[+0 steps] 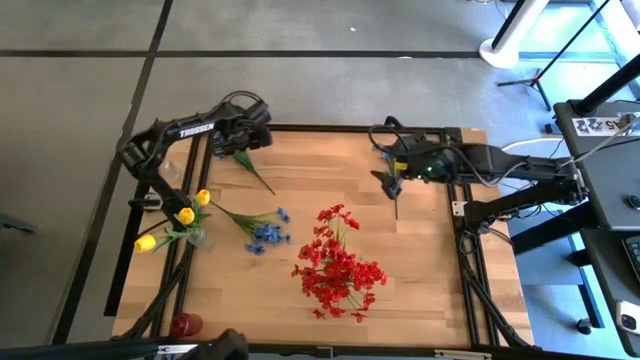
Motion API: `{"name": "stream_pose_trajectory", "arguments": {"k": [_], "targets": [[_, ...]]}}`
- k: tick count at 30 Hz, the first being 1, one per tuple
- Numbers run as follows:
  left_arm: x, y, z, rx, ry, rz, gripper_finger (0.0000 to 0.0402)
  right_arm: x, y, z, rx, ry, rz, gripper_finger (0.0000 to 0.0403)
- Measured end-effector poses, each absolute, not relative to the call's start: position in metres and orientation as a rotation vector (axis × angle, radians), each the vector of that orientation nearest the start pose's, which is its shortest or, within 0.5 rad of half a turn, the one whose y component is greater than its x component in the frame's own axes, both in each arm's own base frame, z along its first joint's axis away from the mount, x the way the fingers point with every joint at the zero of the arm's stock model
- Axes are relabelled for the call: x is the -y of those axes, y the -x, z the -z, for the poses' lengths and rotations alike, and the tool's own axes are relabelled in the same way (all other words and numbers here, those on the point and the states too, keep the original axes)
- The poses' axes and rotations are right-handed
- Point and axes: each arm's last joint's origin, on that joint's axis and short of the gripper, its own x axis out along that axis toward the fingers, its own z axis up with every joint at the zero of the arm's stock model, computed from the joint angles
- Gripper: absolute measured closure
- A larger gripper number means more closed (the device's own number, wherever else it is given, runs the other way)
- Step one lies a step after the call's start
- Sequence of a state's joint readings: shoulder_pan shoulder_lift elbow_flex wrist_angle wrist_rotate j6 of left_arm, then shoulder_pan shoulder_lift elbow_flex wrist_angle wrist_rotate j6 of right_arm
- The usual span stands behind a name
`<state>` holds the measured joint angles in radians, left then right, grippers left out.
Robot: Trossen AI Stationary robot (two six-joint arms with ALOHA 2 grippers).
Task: Sort flowers into vase by color
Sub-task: Put the top left blue flowers into the red vase
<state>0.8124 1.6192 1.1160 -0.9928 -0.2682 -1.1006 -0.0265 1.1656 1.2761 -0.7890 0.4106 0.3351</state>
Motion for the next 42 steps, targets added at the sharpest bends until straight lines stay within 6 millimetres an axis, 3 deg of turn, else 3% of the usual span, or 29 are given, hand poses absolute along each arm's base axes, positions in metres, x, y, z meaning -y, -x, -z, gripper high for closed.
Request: {"name": "stream_pose_trajectory", "arguments": {"k": [12,20,26,34,38,42], "targets": [[-0.242,-0.174,-0.165,-0.916,1.374,-1.804,0.019,0.018,-0.232,-0.365,-0.543,-0.228,0.54,0.001],[-0.254,-0.181,-0.144,-0.821,1.459,-1.831,0.0191,0.018,-0.231,-0.365,-0.535,-0.239,0.56,0.001],[-0.257,-0.188,-0.126,-0.963,1.442,-1.716,0.0233,0.018,-0.232,-0.365,-0.532,-0.266,0.555,0.001],[-0.249,-0.199,-0.134,-0.988,1.346,-1.593,0.0384,0.017,-0.233,-0.367,-0.522,-0.28,0.518,0.001],[-0.239,-0.204,-0.151,-0.995,1.315,-1.475,0.0386,0.016,-0.234,-0.367,-0.524,-0.271,0.476,0.001],[-0.224,-0.211,-0.184,-0.93,1.21,-1.379,0.0388,0.015,-0.235,-0.369,-0.512,-0.283,0.443,0.001]]}}
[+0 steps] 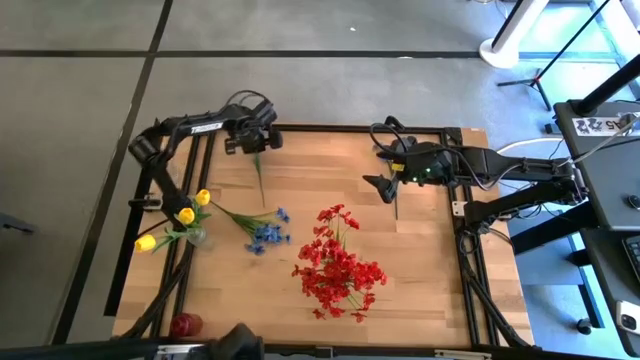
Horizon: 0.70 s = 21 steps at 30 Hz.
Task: Sort flowers into vase by color
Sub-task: Put the top left blue flowers into the red vase
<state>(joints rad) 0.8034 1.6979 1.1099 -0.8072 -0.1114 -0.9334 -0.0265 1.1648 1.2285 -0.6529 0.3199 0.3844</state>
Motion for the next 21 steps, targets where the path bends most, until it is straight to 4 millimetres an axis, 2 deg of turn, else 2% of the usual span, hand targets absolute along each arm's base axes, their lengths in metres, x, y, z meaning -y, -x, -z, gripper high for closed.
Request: {"name": "stream_pose_trajectory", "arguments": {"k": [5,10,16,21], "targets": [[-0.182,-0.222,-0.241,-0.79,1.076,-1.198,0.039,0.014,-0.238,-0.371,-0.492,-0.278,0.378,0.001],[-0.129,-0.218,-0.3,-0.6,0.937,-0.966,0.0388,0.013,-0.242,-0.378,-0.421,-0.299,0.318,0.001],[-0.064,-0.199,-0.363,-0.313,0.784,-0.595,0.0389,-0.006,-0.251,-0.405,-0.16,-0.16,0.205,0.0011],[-0.03,-0.172,-0.408,-0.05,0.695,-0.305,0.0389,-0.027,-0.25,-0.432,0.015,-0.136,0.195,0.0011]]}}
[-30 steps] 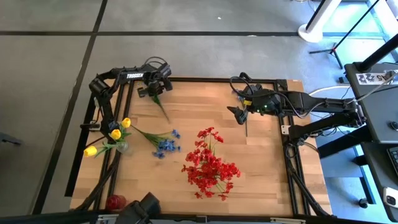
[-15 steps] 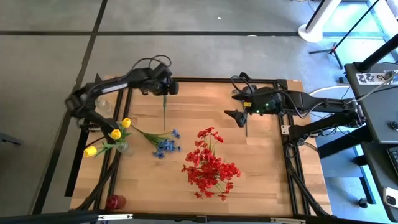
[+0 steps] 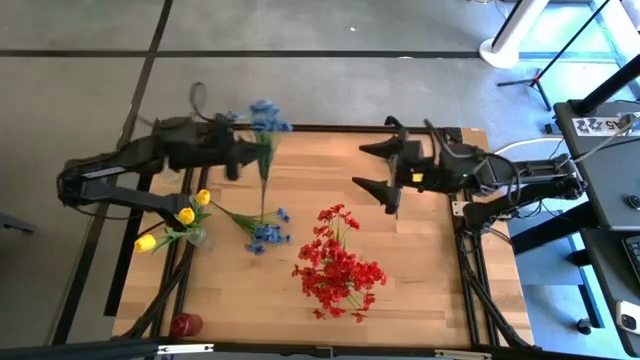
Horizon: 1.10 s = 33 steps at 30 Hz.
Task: Sort flowers into vase by color
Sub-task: Put the top left blue flowers into the red vase
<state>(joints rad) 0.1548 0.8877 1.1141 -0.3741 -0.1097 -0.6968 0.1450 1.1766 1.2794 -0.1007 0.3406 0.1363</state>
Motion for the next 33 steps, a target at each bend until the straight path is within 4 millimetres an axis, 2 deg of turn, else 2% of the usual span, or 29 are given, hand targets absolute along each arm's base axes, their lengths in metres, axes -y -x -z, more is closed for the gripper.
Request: {"name": "stream_pose_trajectory", "arguments": {"k": [4,8,13,18,22,25,28,33], "targets": [[-0.01,-0.149,-0.433,0.096,0.617,-0.053,0.039,-0.046,-0.25,-0.45,0.053,-0.112,0.253,0.0011],[0.007,-0.131,-0.446,0.141,0.574,0.236,0.039,-0.068,-0.259,-0.46,0.072,-0.127,0.28,0.0011],[0.029,-0.116,-0.451,0.096,0.553,0.557,0.039,-0.1,-0.28,-0.462,0.116,-0.188,0.313,0.0011],[0.058,-0.11,-0.449,0.04,0.446,0.858,0.039,-0.129,-0.288,-0.465,0.147,-0.3,0.44,0.0011],[0.083,-0.11,-0.443,0.008,0.36,0.953,0.039,-0.151,-0.29,-0.463,0.162,-0.386,0.493,0.0011],[0.106,-0.112,-0.43,-0.088,0.268,1.026,0.039,-0.164,-0.291,-0.458,0.169,-0.437,0.527,0.0011],[0.13,-0.117,-0.419,-0.155,0.196,1.06,0.039,-0.171,-0.293,-0.452,0.174,-0.473,0.559,0.0011],[0.164,-0.123,-0.404,-0.175,0.058,1.06,0.039,-0.175,-0.297,-0.446,0.177,-0.504,0.573,0.0011]]}}
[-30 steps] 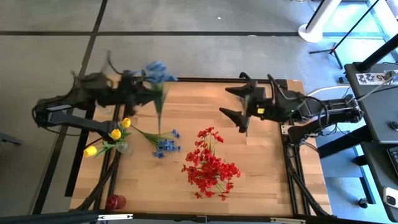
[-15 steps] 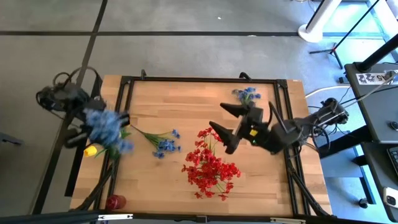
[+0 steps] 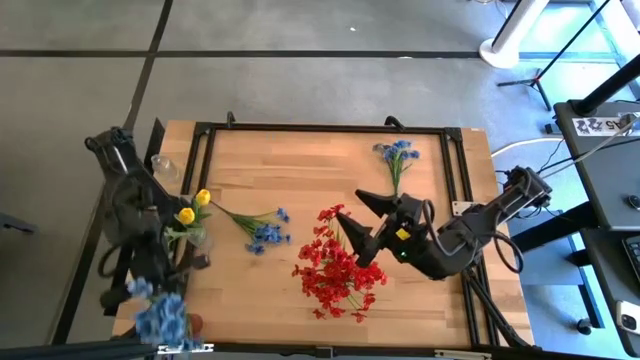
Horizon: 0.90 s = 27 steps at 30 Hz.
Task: Sort flowers into vase by color
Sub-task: Put the top left blue flowers into the red vase
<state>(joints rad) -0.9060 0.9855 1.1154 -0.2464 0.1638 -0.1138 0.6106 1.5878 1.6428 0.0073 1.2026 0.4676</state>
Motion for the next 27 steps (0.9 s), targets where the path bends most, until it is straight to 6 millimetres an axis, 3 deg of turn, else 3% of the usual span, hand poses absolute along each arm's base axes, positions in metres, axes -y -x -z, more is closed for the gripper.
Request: {"name": "stream_pose_trajectory", "arguments": {"k": [3,6,13,27], "targets": [[0.181,-0.122,-0.396,-0.194,0.015,1.038,0.039,-0.175,-0.298,-0.445,0.179,-0.518,0.574,0.0011],[0.193,-0.119,-0.396,-0.202,0.089,1.063,0.039,-0.175,-0.298,-0.444,0.179,-0.531,0.572,0.0011],[0.211,-0.103,-0.383,-0.275,0.047,1.012,0.0389,-0.175,-0.298,-0.444,0.185,-0.543,0.575,0.0011],[0.219,-0.082,-0.345,-0.149,0.157,0.959,0.0393,-0.174,-0.297,-0.444,0.203,-0.575,0.607,0.0011]]}}
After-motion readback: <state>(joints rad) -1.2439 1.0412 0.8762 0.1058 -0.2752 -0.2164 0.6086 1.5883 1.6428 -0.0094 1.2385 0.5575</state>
